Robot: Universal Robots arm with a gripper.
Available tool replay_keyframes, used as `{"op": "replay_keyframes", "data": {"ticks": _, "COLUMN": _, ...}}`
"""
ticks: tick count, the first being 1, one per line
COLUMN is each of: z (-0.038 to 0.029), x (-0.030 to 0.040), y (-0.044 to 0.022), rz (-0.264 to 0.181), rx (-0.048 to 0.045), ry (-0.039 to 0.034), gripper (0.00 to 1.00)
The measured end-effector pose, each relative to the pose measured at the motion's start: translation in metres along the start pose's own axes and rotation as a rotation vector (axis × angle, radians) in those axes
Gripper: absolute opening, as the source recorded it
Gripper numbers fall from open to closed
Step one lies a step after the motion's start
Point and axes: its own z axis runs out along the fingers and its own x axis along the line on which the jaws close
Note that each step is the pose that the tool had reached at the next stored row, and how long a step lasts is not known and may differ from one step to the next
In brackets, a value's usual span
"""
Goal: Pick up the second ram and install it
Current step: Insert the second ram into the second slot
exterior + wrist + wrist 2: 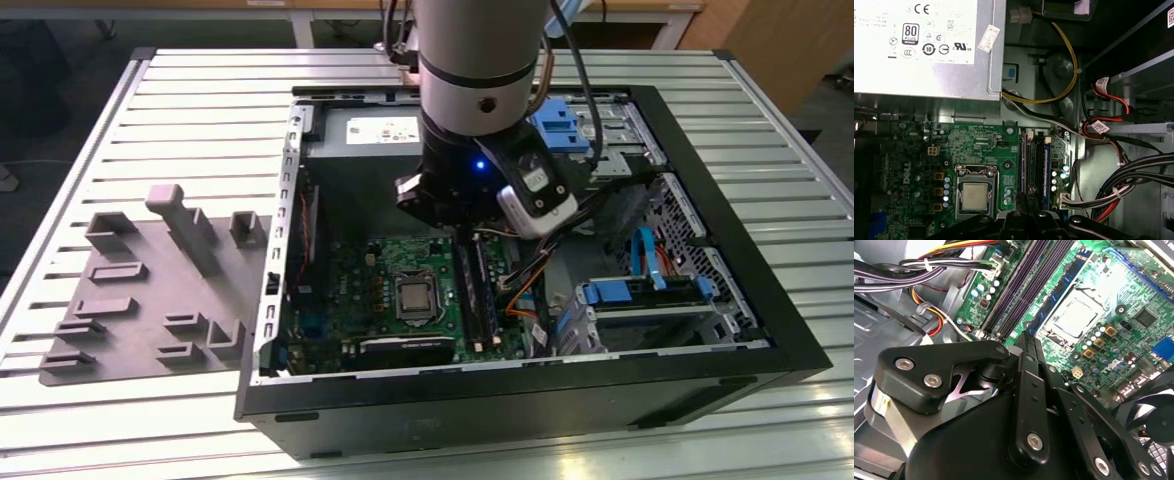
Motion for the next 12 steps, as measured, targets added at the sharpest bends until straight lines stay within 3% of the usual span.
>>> {"op": "replay_keyframes", "data": {"ticks": 12, "z": 0.0018, "x": -0.0004, "y": -0.0031, "rz": 0.001, "rx": 0.0001, "ry": -0.0001, "gripper": 0.12}}
